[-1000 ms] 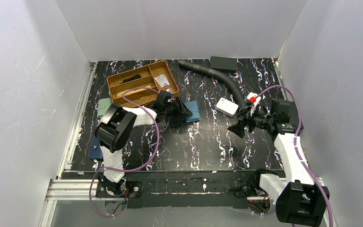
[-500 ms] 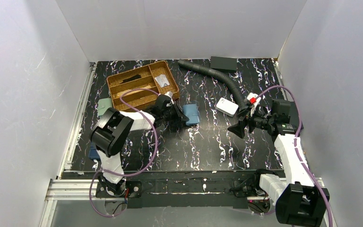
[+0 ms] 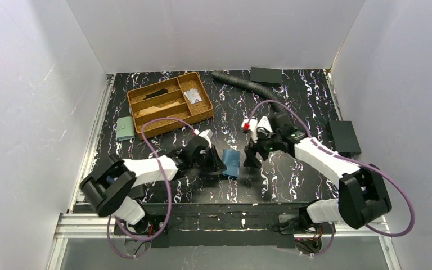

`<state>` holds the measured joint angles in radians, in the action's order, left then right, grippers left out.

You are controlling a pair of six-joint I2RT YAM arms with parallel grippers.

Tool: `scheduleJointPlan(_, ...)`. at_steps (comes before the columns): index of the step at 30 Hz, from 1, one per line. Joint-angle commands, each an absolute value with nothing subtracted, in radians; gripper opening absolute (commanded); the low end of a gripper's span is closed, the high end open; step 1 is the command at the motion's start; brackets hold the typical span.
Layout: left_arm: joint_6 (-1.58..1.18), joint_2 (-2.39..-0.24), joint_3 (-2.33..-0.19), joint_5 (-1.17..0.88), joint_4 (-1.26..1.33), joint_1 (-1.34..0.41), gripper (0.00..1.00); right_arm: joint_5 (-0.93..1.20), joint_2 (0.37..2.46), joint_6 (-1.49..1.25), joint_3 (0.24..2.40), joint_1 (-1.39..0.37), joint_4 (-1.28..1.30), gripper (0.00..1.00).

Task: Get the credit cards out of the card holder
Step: Pick up the card holder from the center of the board, then open the card holder at the center of the board.

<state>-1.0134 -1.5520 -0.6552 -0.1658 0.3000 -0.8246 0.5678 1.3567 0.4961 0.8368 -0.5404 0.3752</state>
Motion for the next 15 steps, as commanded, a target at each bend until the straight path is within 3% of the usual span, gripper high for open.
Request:
scheduleJointPlan(1,-0.506,-1.330,-0.619,-0.132,0.305,-0.824,0.00,0.769,1.249,0.414,0.790,-0.421,0.288,0.89)
scheduleJointPlan(9,0.037,-1.184,-0.583,-0.418,0.302,-0.831,0.00,1.006,1.220,0.484,0.775,-0.391,0.316,0.98)
scheduleJointPlan(15,0.076,-1.183,-0.599,-0.446,0.293,-0.834,0.00,1.024,1.232,0.370,0.766,-0.390,0.239,0.98)
